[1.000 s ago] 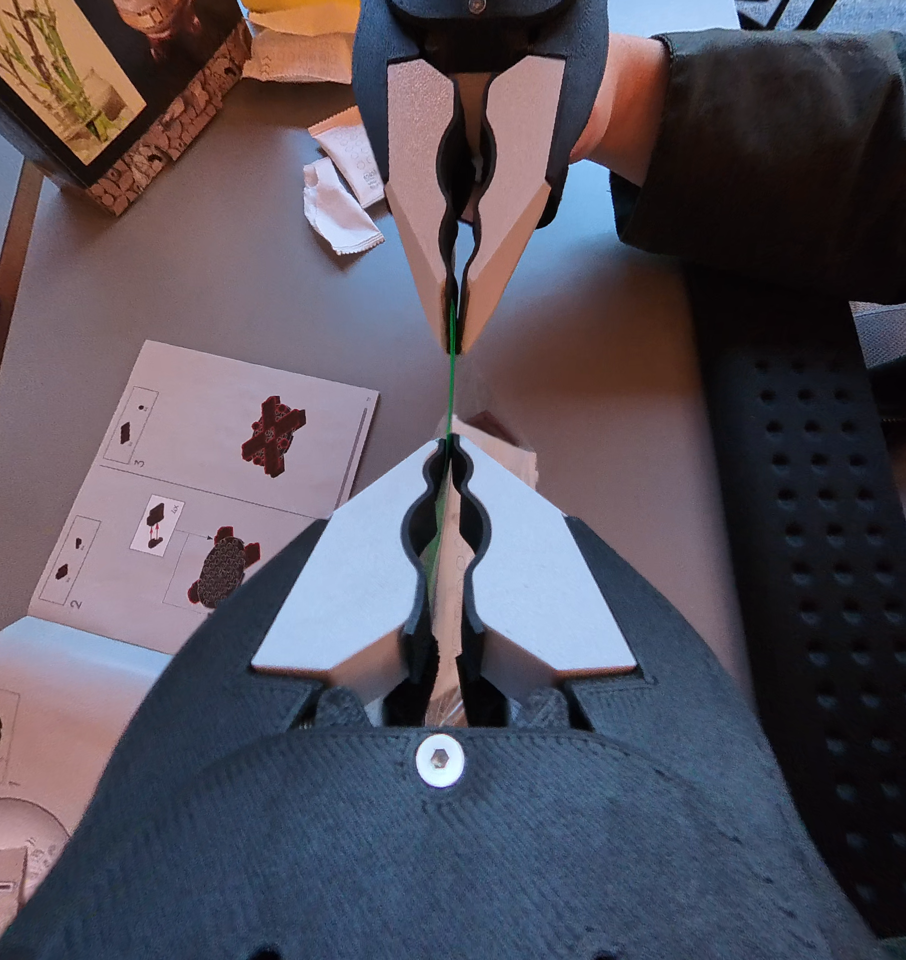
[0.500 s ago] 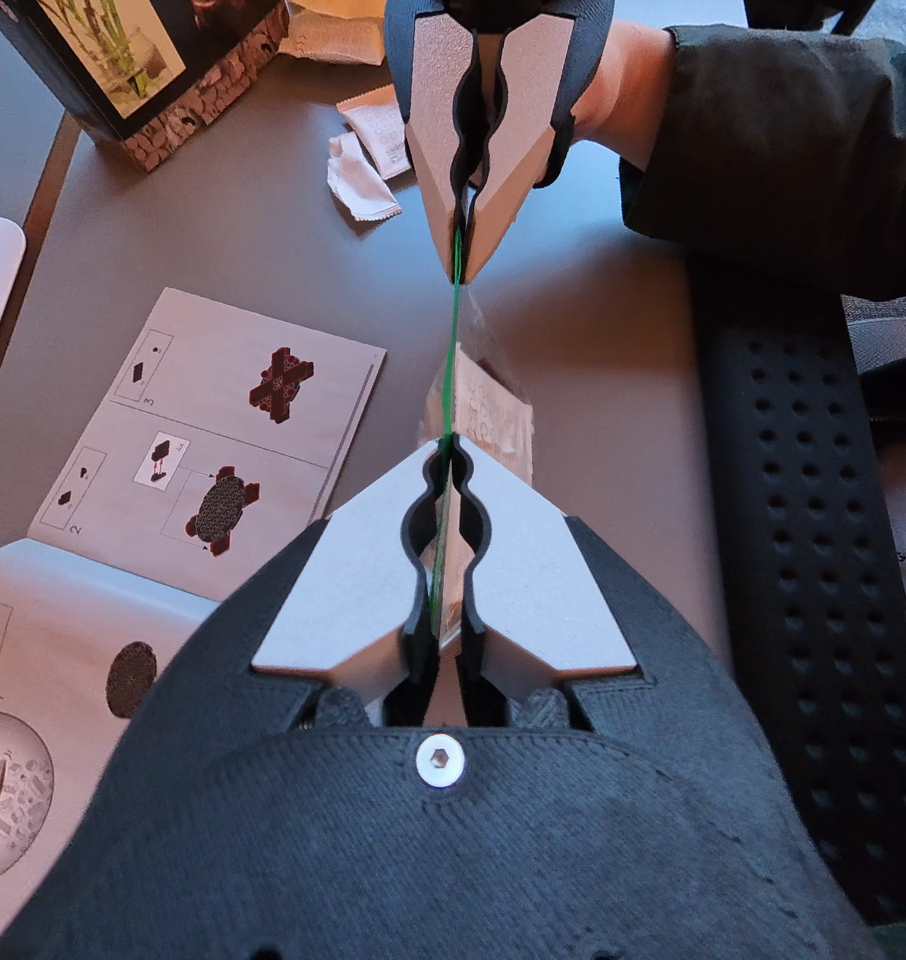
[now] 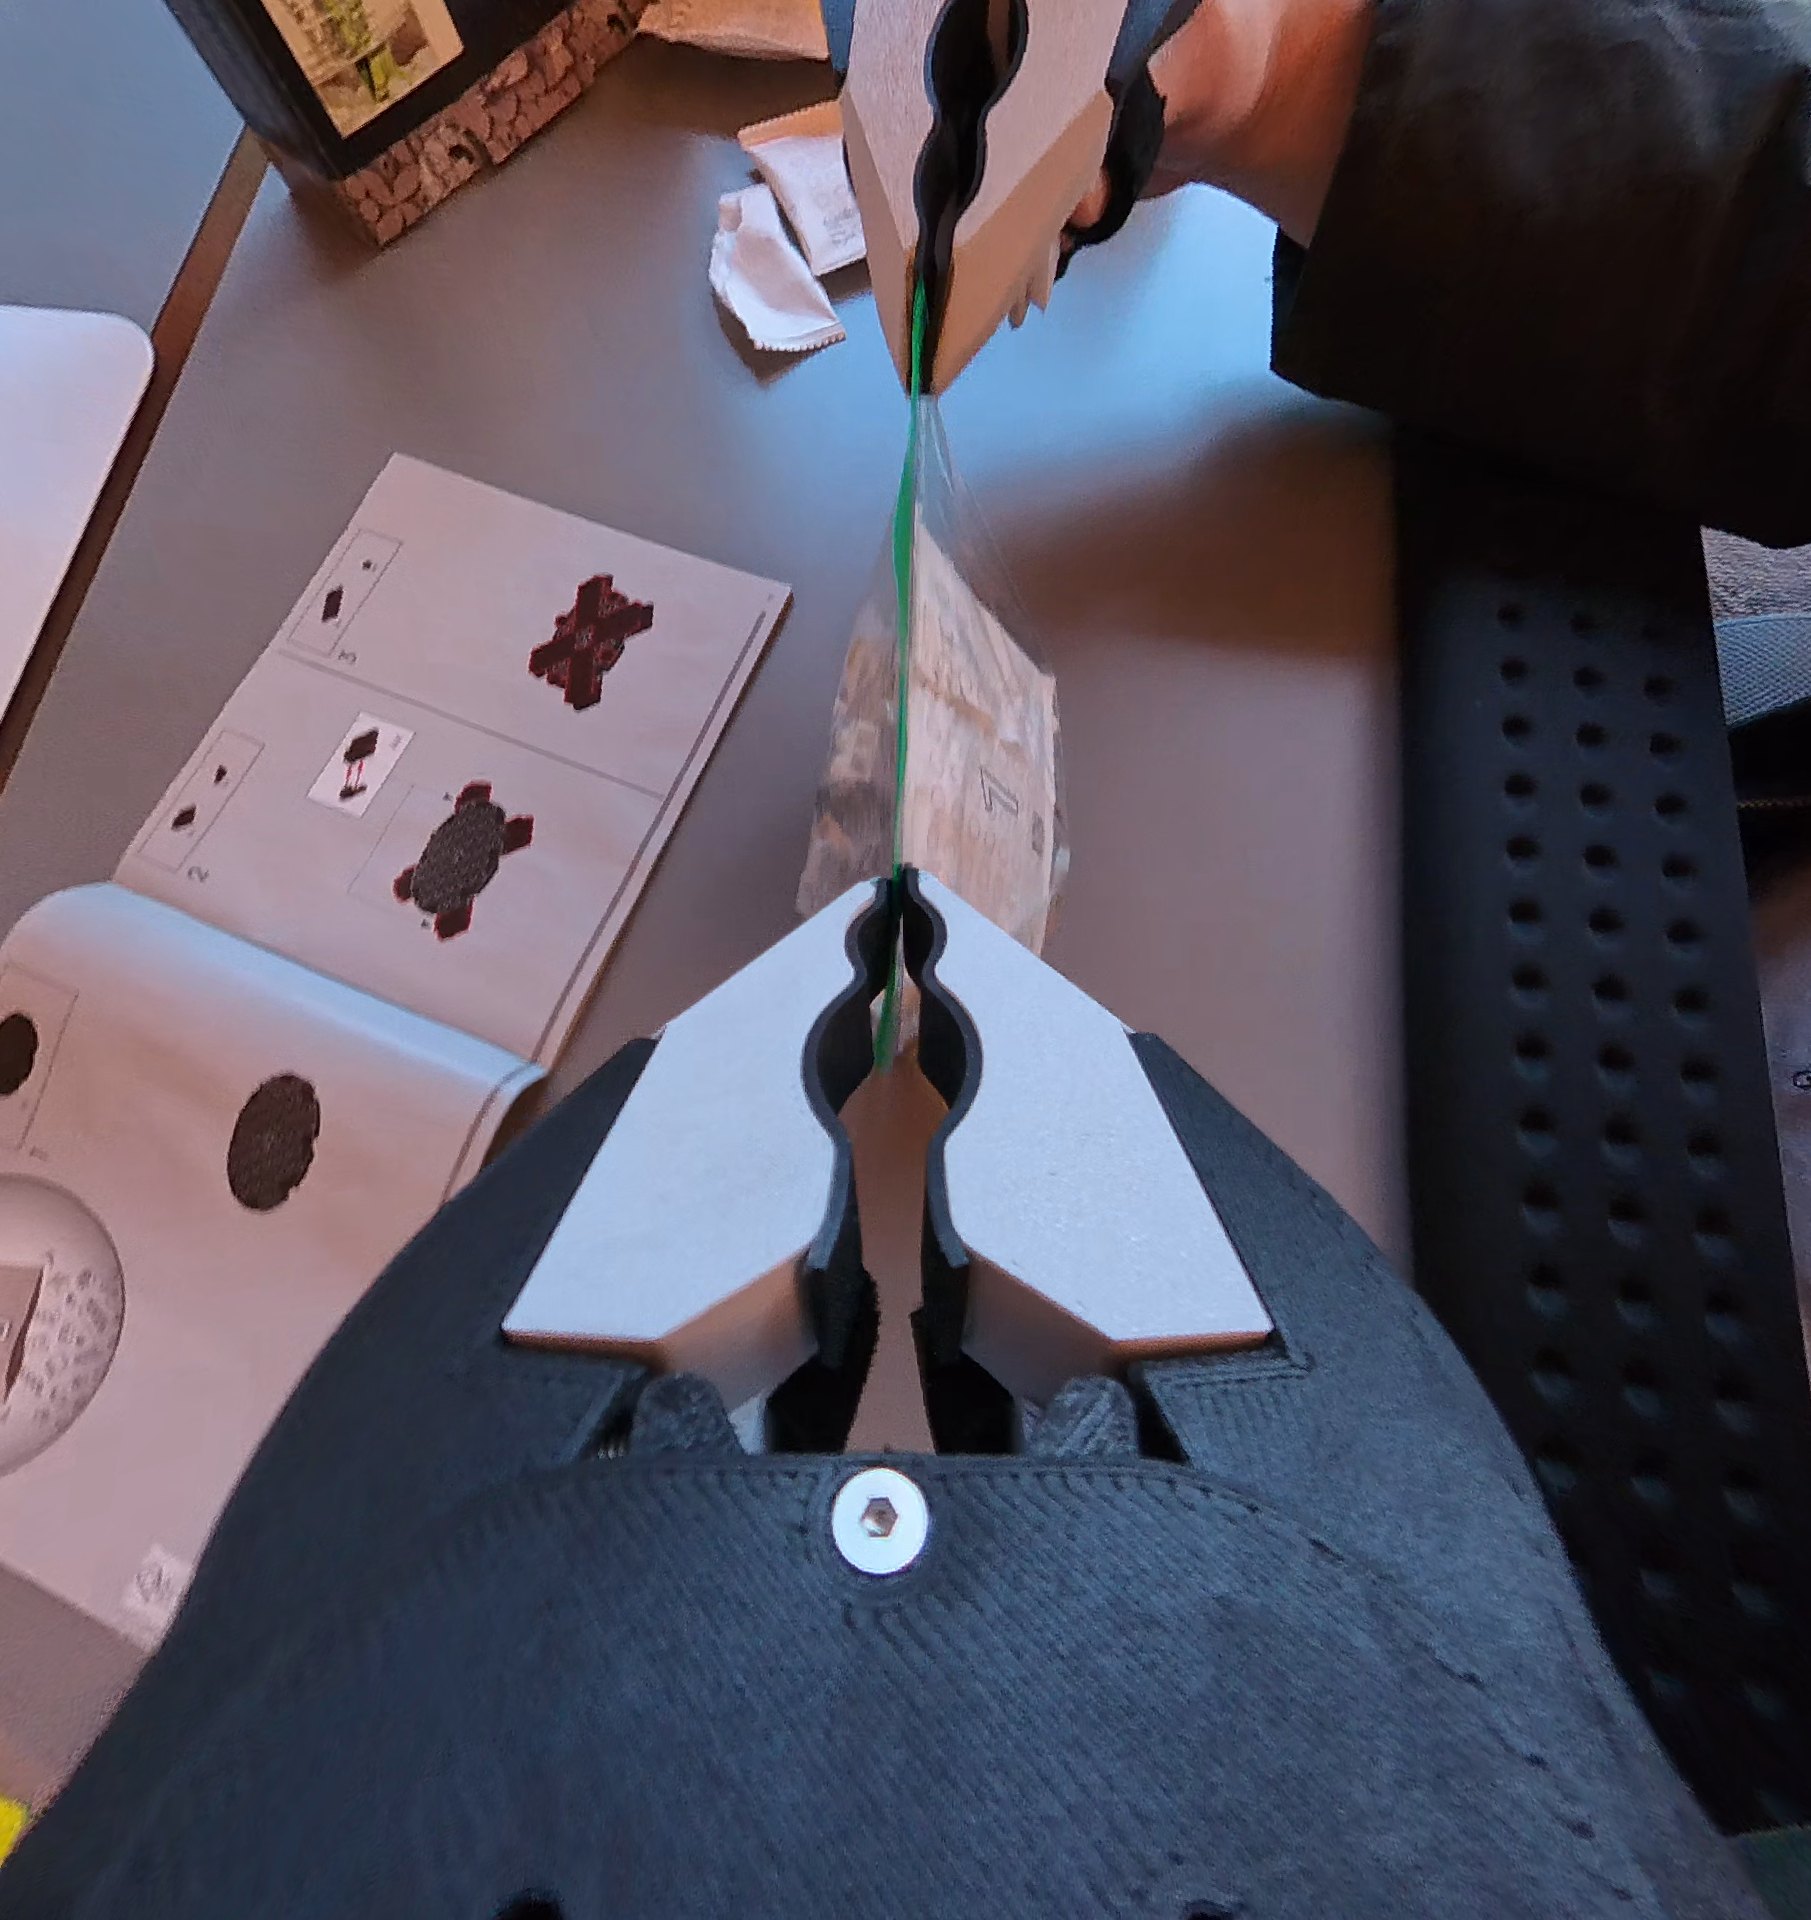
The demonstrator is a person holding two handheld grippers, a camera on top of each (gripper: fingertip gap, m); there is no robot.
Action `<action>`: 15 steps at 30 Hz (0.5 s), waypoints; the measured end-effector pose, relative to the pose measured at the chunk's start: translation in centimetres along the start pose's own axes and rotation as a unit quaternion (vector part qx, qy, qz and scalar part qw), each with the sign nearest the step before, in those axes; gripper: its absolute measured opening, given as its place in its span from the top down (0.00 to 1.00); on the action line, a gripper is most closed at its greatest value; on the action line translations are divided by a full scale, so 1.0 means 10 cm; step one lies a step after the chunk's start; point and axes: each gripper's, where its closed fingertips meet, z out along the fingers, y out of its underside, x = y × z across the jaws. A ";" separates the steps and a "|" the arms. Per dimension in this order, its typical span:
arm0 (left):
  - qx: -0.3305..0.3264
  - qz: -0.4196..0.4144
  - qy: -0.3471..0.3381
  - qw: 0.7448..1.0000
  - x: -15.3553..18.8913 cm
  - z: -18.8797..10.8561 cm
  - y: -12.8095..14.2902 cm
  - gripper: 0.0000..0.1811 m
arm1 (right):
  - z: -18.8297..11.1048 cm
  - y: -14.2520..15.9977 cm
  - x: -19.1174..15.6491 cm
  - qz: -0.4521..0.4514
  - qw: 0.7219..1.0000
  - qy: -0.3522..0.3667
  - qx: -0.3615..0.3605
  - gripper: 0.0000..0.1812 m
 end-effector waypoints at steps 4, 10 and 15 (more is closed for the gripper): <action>-0.006 -0.013 -0.016 1.000 0.01 -0.12 0.12 1.00 | -0.04 0.00 0.01 0.003 1.000 0.003 0.002 1.00; -0.033 -0.022 -0.049 0.998 0.05 -0.23 0.33 1.00 | -0.06 0.02 0.01 0.006 1.000 0.005 -0.003 1.00; -0.088 -0.058 -0.164 0.981 -0.11 -0.55 0.76 1.00 | -0.27 -0.01 0.08 0.031 0.999 0.013 0.032 1.00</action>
